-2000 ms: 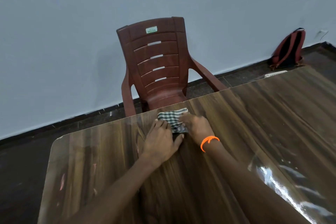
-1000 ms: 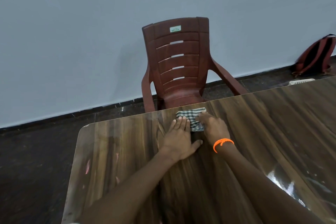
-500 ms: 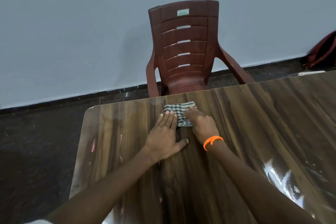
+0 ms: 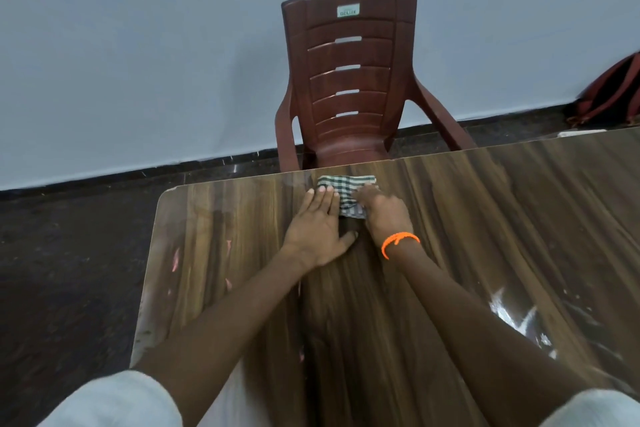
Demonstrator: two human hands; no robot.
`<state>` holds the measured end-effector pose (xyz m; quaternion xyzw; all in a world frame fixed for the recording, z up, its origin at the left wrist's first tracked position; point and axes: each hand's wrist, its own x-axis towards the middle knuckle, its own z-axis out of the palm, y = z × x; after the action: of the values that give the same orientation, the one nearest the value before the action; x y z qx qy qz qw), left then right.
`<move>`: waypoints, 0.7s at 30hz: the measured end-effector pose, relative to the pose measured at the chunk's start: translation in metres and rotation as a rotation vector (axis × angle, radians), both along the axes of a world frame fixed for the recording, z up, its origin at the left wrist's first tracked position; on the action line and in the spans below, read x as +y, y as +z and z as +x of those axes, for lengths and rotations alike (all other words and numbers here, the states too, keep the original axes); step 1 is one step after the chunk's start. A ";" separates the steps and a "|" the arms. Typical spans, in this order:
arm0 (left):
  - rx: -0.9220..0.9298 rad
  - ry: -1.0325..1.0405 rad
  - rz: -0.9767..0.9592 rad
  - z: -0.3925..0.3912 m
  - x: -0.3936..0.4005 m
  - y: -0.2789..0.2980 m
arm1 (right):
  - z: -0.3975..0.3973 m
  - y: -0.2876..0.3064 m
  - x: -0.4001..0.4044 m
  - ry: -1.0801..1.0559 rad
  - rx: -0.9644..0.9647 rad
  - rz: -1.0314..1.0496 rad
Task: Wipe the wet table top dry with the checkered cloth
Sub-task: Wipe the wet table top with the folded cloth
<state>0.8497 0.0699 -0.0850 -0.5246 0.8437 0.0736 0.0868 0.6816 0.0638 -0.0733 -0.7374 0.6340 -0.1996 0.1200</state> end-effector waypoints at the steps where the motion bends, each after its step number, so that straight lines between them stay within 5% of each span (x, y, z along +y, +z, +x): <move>1: 0.002 0.006 -0.004 0.008 0.008 0.000 | 0.006 -0.004 0.006 0.016 -0.028 0.003; 10: 0.116 -0.043 0.040 -0.001 0.111 0.000 | -0.025 -0.029 0.094 0.055 -0.134 -0.006; 21: 0.052 0.008 0.021 -0.001 0.063 -0.004 | -0.005 -0.030 0.051 -0.033 -0.106 -0.014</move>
<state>0.8483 0.1327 -0.0888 -0.5251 0.8426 0.0967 0.0700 0.6762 0.1146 -0.1036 -0.7161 0.6374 -0.2447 0.1451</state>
